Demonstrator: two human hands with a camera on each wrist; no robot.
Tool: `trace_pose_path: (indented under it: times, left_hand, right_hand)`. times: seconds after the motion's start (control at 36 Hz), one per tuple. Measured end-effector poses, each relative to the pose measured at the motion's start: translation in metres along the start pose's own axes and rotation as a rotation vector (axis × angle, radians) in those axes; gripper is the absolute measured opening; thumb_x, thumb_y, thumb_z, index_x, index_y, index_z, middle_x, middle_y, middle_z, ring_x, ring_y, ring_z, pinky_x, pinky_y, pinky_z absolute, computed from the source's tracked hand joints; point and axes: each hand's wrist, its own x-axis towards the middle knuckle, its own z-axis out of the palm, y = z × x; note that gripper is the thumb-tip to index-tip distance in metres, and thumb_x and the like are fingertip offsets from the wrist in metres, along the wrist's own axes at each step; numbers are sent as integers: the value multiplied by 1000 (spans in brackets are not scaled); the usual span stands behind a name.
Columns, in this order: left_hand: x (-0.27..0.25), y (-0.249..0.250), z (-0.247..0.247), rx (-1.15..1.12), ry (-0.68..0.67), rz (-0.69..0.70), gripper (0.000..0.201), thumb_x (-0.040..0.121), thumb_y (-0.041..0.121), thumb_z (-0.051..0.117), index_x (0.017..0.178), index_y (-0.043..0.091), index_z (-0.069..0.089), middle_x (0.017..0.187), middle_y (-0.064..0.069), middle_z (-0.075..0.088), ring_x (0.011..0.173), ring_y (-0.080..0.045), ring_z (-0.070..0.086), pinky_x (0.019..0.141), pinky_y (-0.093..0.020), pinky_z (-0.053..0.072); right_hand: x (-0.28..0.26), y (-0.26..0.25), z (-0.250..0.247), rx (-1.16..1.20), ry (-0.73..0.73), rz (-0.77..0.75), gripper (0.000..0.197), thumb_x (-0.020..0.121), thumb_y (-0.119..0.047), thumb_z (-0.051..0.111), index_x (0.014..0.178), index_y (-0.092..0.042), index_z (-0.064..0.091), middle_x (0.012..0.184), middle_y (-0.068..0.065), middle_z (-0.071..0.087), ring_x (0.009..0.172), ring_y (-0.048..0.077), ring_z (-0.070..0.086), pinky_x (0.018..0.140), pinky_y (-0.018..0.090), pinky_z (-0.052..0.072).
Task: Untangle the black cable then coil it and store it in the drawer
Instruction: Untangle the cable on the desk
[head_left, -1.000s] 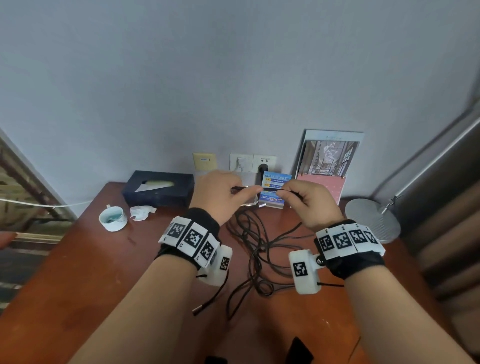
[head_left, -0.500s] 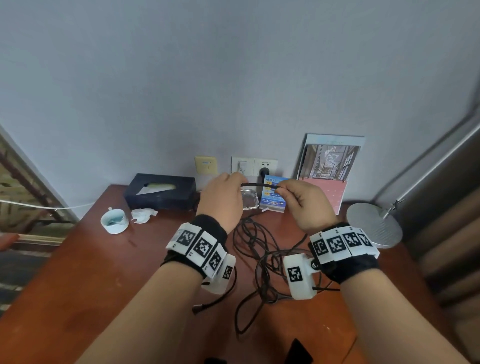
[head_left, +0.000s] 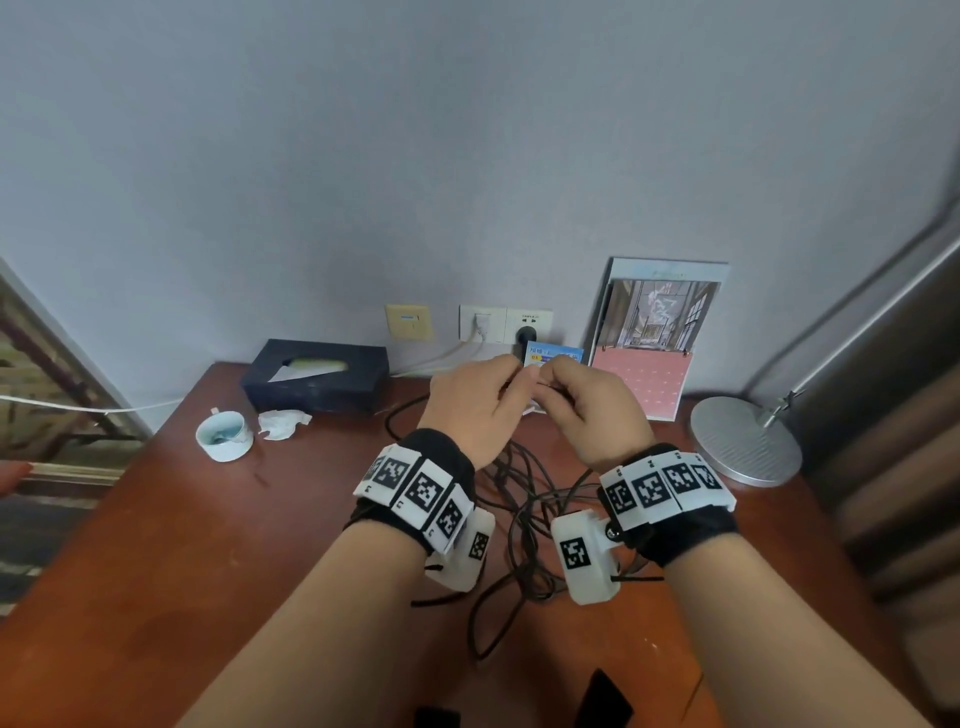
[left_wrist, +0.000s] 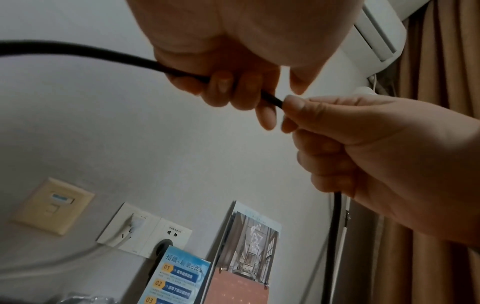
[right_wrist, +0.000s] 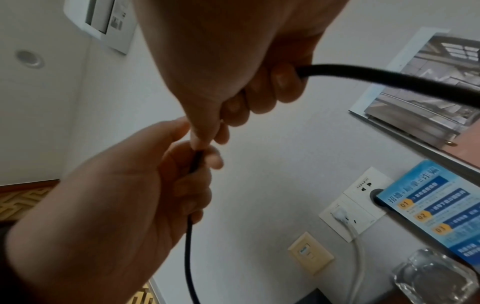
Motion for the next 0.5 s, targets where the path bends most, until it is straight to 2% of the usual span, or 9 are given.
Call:
trace_pose_path:
  times: [0.08,0.14,0.19,0.25,0.33,0.42,0.5]
  left_hand:
    - [0,-4,-2,10,-1,-11,50,89,61,32,61,21,46,51,5,42,54,-9,44,58,-31,35]
    - [0,-7,-4,-4,9,-40,53,87,66,41,58,22,47,51,5,43,53,-9,44,55,-26,32]
    - [-1,-10,-5,-6,17,-60,51,90,57,54,54,24,40,49,5,40,52,-9,41,54,-26,31]
    - [-3,-14,-8,29,22,-82,51,90,52,59,51,25,38,47,6,39,51,-8,41,54,-26,31]
    - [-8,-21,-14,49,19,-102,52,89,50,60,49,26,37,46,7,36,50,-6,39,55,-28,31]
    - [-9,-27,-17,76,16,-100,54,89,50,60,49,24,34,45,7,33,49,-6,36,55,-30,29]
    - [-9,-33,-19,122,42,-88,52,91,50,58,51,22,39,46,6,36,52,-9,40,58,-31,30]
  right_hand:
    - [0,3,-2,10,28,2,27,88,-42,48,82,-21,63,69,-6,62,63,17,56,58,38,49]
    - [-1,6,-4,19,23,-13,35,89,-46,45,87,-20,69,76,-3,68,70,17,60,63,36,51]
    - [-3,10,-6,55,5,-27,38,89,-48,45,91,-21,72,82,-3,71,75,15,63,67,32,51]
    - [-5,17,-6,102,-4,-19,36,88,-47,48,93,-22,73,83,-11,71,79,8,63,71,27,50]
    - [-12,32,-6,158,2,37,37,86,-48,50,91,-21,74,83,-16,69,80,1,62,74,21,48]
    - [-14,39,-5,145,-3,50,38,86,-47,50,90,-18,74,83,-14,68,82,3,62,76,19,47]
    - [-11,39,-6,128,-3,84,23,89,-35,59,90,-17,74,82,-15,66,80,4,61,75,19,46]
